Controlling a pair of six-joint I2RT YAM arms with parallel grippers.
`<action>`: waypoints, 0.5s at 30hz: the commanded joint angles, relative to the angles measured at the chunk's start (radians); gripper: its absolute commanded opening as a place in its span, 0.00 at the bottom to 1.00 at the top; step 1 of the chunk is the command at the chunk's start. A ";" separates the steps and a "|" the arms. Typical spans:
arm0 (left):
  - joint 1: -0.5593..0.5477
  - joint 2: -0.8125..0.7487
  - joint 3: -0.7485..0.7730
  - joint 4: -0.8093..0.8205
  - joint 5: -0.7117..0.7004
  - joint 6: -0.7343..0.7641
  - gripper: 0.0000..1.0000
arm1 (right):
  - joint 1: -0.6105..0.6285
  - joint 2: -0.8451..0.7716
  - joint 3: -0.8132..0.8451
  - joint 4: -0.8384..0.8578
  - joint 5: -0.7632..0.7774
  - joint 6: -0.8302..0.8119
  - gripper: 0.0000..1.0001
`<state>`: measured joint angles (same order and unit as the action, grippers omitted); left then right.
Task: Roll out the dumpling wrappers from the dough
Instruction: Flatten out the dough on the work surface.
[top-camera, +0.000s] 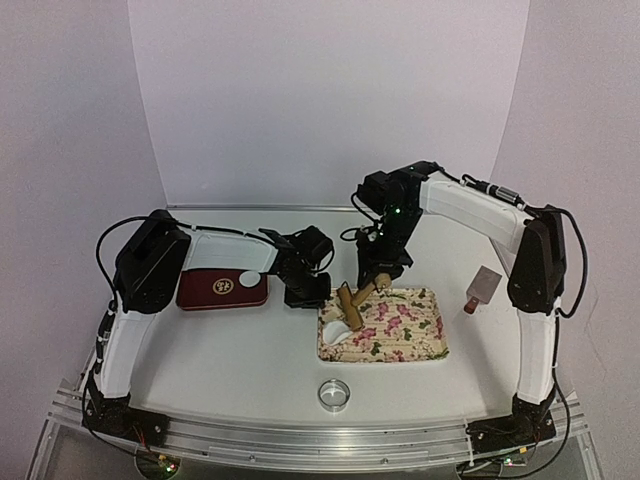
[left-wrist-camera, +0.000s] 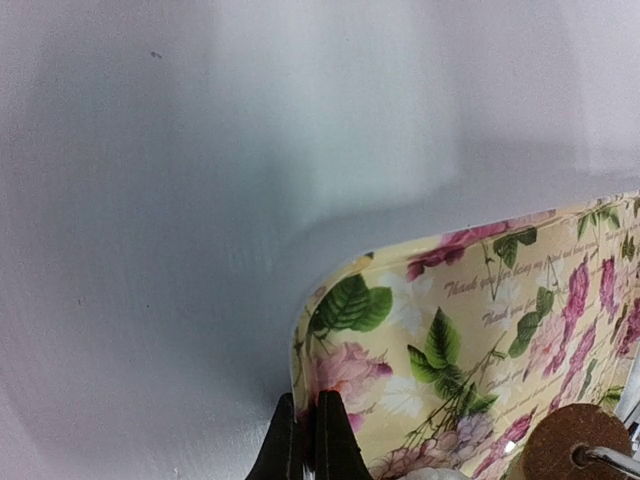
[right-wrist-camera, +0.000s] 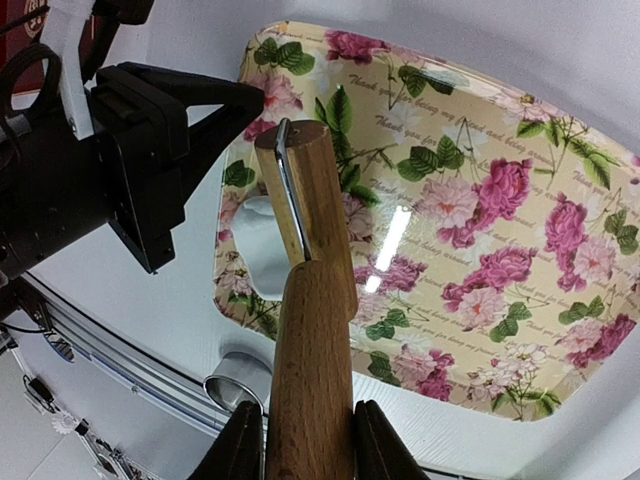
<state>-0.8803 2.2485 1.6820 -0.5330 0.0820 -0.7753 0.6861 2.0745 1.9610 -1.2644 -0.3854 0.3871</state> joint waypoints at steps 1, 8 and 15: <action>0.001 0.046 0.042 -0.019 -0.006 0.034 0.00 | 0.004 -0.003 0.044 0.004 -0.044 -0.026 0.00; 0.001 0.048 0.056 -0.012 -0.010 0.036 0.00 | 0.005 -0.031 0.042 -0.003 -0.099 -0.006 0.00; 0.001 0.043 0.058 -0.013 -0.017 0.044 0.00 | 0.005 -0.017 0.091 -0.005 -0.123 0.030 0.00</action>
<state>-0.8803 2.2700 1.7145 -0.5313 0.0851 -0.7571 0.6861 2.0792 1.9815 -1.2700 -0.4610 0.3932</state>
